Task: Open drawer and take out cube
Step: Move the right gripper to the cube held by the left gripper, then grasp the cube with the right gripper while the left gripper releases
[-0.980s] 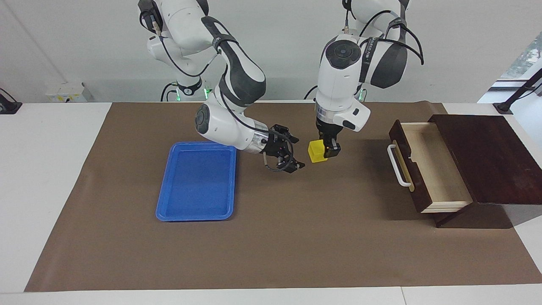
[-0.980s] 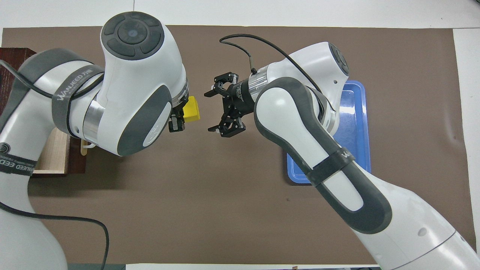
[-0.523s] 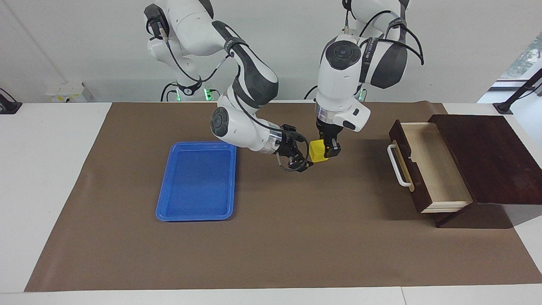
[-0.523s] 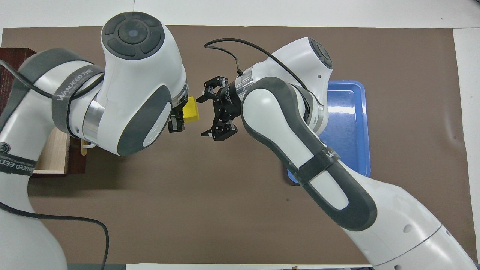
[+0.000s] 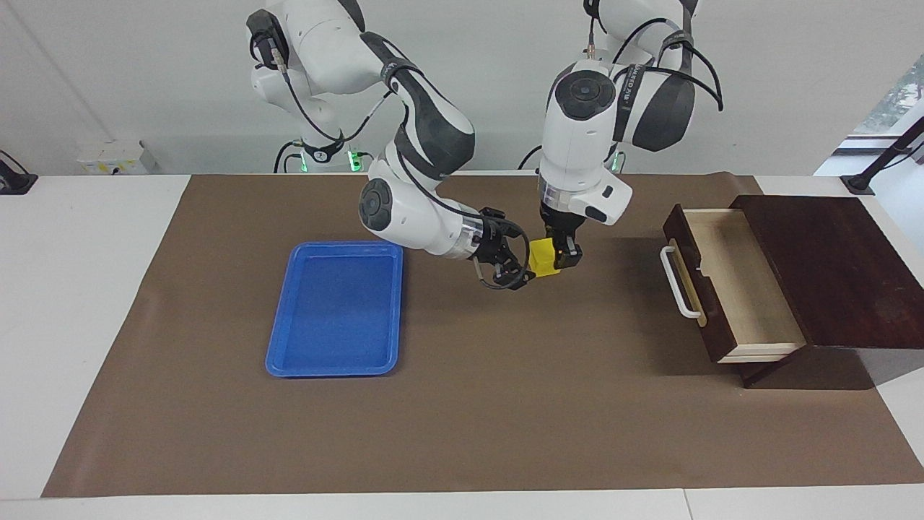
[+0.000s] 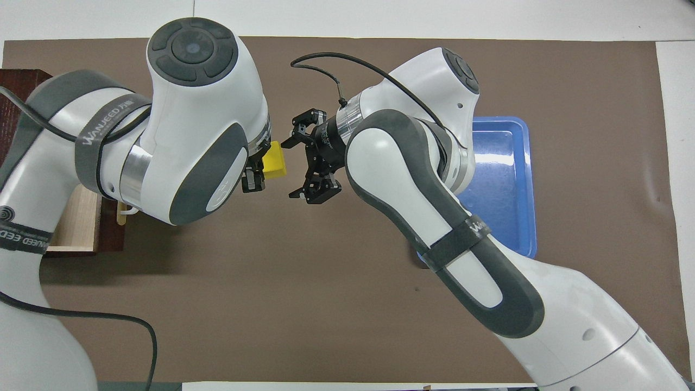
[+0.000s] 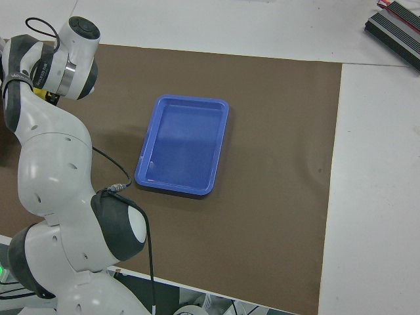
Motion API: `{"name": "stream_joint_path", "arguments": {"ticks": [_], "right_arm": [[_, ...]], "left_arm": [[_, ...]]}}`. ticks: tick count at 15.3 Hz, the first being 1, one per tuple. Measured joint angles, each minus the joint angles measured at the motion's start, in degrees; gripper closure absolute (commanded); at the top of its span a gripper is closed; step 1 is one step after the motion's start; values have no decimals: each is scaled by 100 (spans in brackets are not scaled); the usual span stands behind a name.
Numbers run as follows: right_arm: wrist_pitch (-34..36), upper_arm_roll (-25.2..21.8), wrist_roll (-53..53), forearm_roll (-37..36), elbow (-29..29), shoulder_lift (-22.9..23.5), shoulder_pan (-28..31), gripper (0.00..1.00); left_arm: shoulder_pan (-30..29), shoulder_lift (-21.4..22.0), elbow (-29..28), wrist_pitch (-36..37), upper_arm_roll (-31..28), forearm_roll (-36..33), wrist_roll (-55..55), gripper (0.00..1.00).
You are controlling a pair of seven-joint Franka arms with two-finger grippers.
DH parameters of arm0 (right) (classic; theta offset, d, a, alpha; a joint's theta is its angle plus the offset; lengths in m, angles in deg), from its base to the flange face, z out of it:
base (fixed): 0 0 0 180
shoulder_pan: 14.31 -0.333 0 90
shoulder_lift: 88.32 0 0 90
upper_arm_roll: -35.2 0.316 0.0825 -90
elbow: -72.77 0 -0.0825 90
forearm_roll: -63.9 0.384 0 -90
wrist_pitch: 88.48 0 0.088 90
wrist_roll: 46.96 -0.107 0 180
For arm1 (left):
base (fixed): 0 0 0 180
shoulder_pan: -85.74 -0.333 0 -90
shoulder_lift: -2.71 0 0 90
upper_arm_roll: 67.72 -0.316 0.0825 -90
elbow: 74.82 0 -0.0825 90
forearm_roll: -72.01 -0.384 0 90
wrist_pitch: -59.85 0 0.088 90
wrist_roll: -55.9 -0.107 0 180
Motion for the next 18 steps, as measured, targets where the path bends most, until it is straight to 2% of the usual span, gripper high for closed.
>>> {"name": "stream_joint_path", "arguments": {"ticks": [18], "right_arm": [[2,-11,-115,-32,-285,109,-124,0]], "left_arm": [[9,-8,-24,-106,51,-7,-1,100]]}}
